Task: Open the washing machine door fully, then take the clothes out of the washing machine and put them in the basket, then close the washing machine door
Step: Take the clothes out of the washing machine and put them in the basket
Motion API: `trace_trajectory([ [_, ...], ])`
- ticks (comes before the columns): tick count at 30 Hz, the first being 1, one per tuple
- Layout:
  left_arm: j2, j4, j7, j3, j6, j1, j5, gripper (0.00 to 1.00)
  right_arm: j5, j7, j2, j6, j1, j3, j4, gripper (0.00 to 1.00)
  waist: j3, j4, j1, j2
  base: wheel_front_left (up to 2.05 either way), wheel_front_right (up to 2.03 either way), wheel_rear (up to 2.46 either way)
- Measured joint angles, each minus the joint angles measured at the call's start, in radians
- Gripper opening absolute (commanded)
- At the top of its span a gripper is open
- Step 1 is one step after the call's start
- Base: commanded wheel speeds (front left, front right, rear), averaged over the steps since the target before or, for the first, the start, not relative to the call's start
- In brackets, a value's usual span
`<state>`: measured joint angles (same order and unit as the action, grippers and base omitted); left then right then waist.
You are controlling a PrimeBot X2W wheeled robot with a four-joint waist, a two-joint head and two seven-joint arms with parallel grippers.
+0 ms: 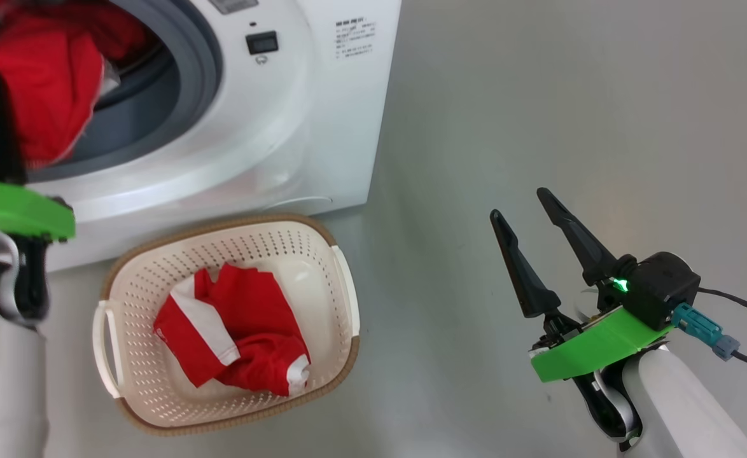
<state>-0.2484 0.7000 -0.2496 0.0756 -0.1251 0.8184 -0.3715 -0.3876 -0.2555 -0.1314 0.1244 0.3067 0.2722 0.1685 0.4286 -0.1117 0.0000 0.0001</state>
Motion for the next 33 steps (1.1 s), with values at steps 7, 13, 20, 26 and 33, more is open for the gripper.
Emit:
trace_trajectory([
  [7,0.053,-0.164,0.000,0.079,0.000,-0.145,0.005,0.00,-0.002,0.000,0.001,0.000,-0.035,-0.002,0.011,1.00,-0.062,0.010,0.0000,0.0000,0.00,0.00,0.00],
  [13,0.087,-0.295,0.000,0.095,0.000,-0.257,0.024,0.00,-0.026,0.000,0.001,0.000,-0.064,-0.013,0.017,1.00,-0.121,0.015,0.0000,0.0000,0.00,0.00,0.00],
  [20,0.117,-0.438,0.000,0.095,0.000,-0.377,0.047,0.00,-0.026,0.000,0.006,0.000,-0.102,-0.022,0.020,1.00,-0.190,0.026,0.0000,0.0000,0.00,0.00,0.00],
  [26,0.141,-0.569,0.000,0.102,0.000,-0.464,0.046,0.00,-0.026,0.000,0.006,0.000,-0.109,-0.023,0.020,1.00,-0.235,0.035,0.0000,0.0000,0.00,0.00,0.00],
  [33,0.166,-0.705,-0.003,0.087,0.003,-0.556,0.047,0.00,-0.027,0.000,0.006,0.000,-0.122,-0.027,0.024,1.00,-0.266,0.042,0.0000,0.0000,0.00,0.00,0.00],
])
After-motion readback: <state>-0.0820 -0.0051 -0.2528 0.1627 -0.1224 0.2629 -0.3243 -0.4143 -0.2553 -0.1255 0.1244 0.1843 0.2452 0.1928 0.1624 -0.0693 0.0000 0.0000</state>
